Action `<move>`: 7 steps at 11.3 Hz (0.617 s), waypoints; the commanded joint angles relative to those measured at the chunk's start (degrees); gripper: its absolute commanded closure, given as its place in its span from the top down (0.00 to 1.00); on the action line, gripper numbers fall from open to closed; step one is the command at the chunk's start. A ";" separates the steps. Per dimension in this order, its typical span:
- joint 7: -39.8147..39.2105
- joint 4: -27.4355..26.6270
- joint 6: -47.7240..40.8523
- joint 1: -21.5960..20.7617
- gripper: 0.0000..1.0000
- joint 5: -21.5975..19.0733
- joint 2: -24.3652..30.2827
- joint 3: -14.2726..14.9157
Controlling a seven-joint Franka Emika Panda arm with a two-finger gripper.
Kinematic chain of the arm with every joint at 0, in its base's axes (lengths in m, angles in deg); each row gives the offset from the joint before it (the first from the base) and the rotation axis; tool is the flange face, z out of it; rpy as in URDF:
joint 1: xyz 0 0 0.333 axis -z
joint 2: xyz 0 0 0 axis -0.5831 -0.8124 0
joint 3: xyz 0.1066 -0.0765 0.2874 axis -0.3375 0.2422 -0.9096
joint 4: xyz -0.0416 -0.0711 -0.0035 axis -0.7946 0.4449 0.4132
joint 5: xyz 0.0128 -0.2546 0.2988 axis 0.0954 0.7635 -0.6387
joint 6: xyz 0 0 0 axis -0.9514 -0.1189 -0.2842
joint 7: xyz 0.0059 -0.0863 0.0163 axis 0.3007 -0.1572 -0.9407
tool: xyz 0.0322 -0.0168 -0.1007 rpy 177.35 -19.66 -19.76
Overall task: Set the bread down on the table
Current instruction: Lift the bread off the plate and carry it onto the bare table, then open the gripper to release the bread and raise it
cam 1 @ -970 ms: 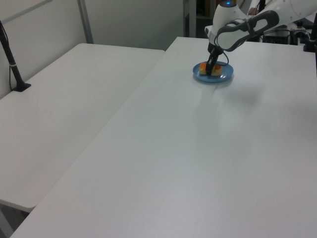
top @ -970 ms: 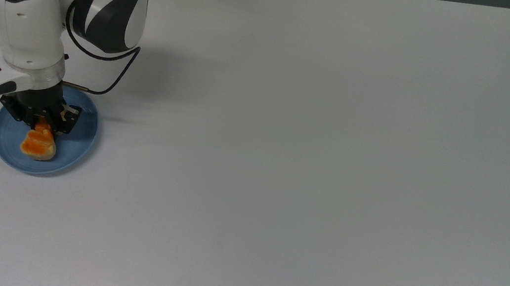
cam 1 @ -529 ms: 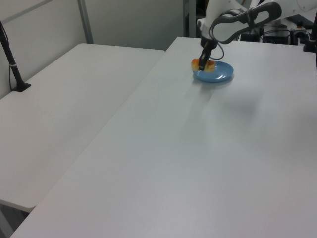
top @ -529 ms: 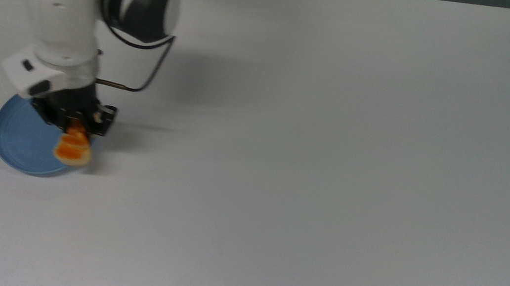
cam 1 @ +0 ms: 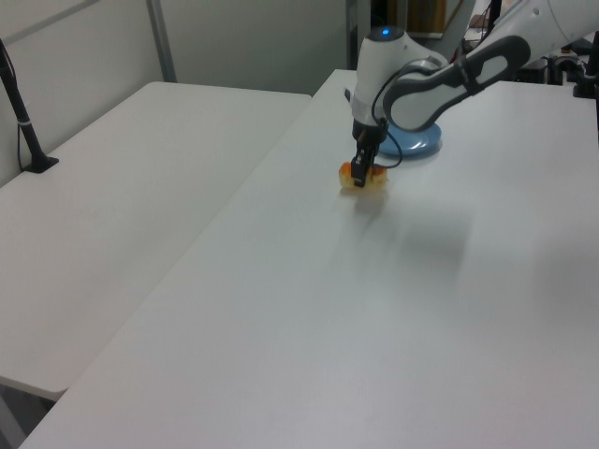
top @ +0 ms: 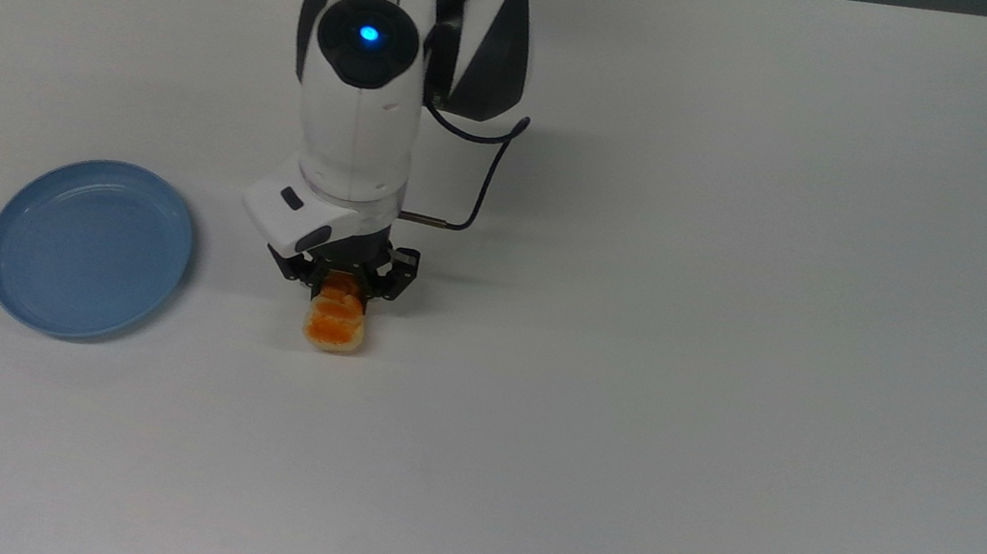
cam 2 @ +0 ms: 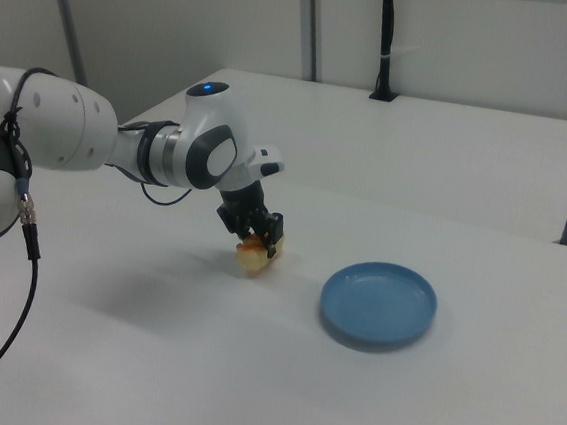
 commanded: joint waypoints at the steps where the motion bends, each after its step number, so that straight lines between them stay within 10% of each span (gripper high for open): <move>1: 2.05 -2.19 -1.07 -0.60 1.00 1.26 3.14 0.76; 7: 4.32 -1.40 -25.38 -7.72 1.00 -1.97 19.19 0.76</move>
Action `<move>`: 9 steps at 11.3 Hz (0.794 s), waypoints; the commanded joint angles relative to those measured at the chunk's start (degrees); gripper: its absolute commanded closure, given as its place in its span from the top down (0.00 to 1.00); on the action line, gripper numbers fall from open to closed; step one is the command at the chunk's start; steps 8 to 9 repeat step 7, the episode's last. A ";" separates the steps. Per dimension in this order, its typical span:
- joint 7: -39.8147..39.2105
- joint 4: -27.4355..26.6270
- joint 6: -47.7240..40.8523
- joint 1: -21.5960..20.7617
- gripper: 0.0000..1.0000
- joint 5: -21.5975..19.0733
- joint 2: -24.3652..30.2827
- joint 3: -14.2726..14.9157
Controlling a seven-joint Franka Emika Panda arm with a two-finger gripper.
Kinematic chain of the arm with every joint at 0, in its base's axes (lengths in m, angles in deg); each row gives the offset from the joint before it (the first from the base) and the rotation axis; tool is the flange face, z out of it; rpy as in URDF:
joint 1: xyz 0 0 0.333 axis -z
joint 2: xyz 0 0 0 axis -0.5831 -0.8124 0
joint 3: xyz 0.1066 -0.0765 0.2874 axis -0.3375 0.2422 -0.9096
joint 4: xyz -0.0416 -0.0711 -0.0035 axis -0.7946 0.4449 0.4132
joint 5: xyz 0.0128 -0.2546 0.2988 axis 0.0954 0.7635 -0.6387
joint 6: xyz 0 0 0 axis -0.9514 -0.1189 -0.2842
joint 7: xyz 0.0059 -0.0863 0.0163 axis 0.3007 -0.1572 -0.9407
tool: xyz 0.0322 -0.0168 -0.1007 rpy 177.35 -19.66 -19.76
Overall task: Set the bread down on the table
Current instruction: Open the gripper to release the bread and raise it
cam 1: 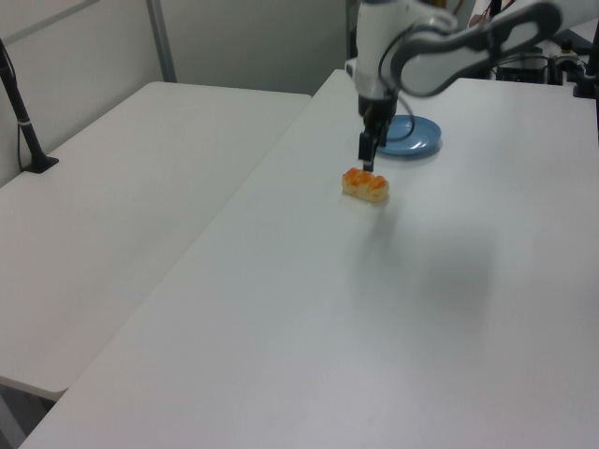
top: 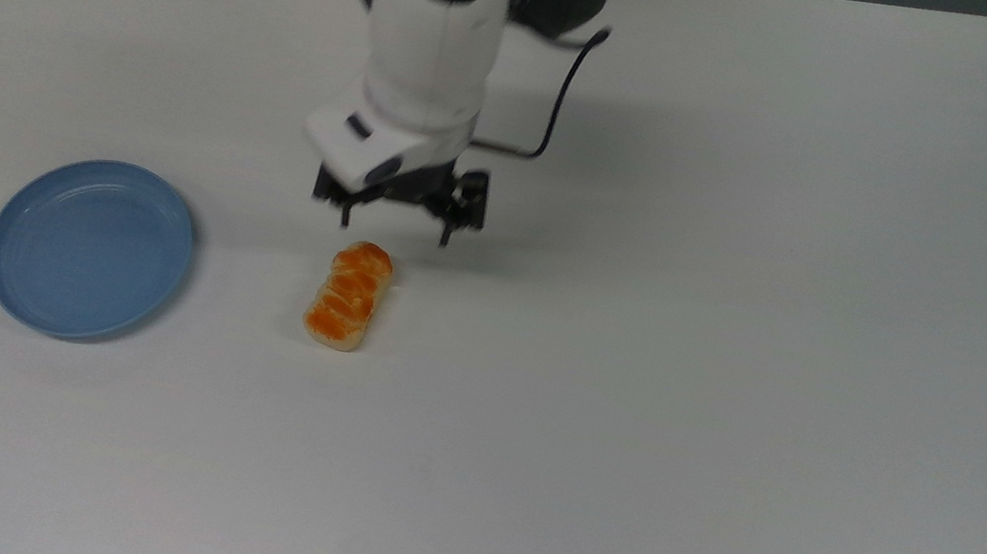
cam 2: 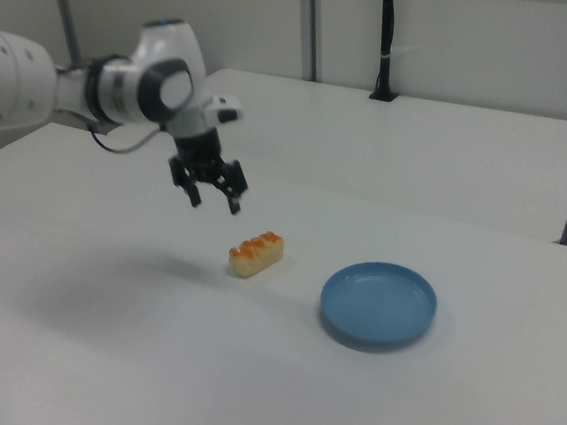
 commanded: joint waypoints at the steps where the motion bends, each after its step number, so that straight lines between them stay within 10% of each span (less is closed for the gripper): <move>1: 2.72 -1.64 -12.84 -2.44 1.00 -3.73 11.68 0.72; 9: 1.49 -1.64 -19.91 0.90 1.00 -5.59 19.97 1.24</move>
